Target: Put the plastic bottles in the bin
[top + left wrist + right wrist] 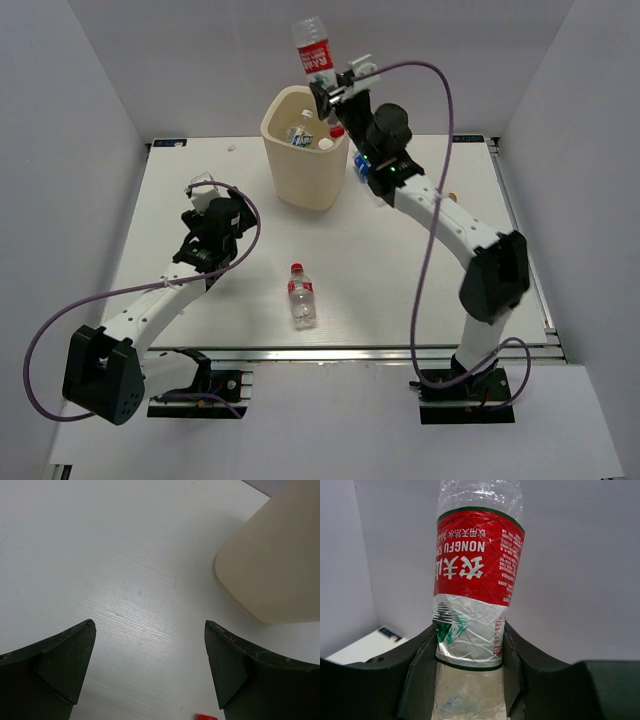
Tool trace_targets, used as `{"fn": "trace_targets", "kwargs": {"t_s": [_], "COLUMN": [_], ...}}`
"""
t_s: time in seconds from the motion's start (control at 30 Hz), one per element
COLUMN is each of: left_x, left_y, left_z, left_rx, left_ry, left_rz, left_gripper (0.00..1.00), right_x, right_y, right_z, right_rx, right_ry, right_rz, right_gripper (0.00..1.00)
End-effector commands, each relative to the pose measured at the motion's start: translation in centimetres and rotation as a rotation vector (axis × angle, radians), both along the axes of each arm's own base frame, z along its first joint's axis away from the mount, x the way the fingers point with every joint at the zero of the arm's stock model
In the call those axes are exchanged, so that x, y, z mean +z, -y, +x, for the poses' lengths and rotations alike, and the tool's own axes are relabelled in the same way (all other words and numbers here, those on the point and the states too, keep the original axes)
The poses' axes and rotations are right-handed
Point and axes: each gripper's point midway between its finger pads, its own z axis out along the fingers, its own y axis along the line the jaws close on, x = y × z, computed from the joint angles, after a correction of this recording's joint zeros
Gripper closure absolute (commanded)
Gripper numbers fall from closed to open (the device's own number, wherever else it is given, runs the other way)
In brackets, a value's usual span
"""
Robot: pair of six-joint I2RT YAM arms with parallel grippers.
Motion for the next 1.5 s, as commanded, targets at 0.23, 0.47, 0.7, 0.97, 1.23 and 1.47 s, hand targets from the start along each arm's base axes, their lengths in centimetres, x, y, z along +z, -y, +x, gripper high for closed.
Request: {"fn": "trace_targets", "kwargs": {"t_s": [0.23,0.47,0.7,0.97,1.23,1.47], "left_x": [0.3,-0.3,-0.9,-1.1,-1.3,-0.9], "left_y": [-0.4,-0.3,-0.1,0.0,0.1,0.0], "left_z": [0.1,0.2,0.6,0.7,0.7,0.6], "left_rx": [-0.013,-0.017,-0.02,-0.027,-0.035,-0.032], "left_ry": [0.02,0.007,-0.013,-0.018,-0.029,-0.013], "left_rz": [-0.016,-0.02,-0.018,-0.019,-0.013,-0.015], "left_gripper": [0.02,0.02,0.02,0.02,0.02,0.02], "right_x": [1.9,-5.6,-10.1,-11.2,-10.8,-10.5], "right_y": [-6.6,-5.6,-4.8,-4.9,-6.8,-6.3], "right_z": [7.1,9.2,9.3,8.9,9.8,9.2], "right_rx": [0.113,0.121,0.146,0.158,0.232,0.22], "right_ry": [0.295,0.147,0.033,0.015,0.005,0.016], "right_rz": [0.028,-0.006,-0.06,-0.099,-0.059,-0.069], "right_gripper": [0.64,0.62,0.34,0.32,0.68,0.34]}}
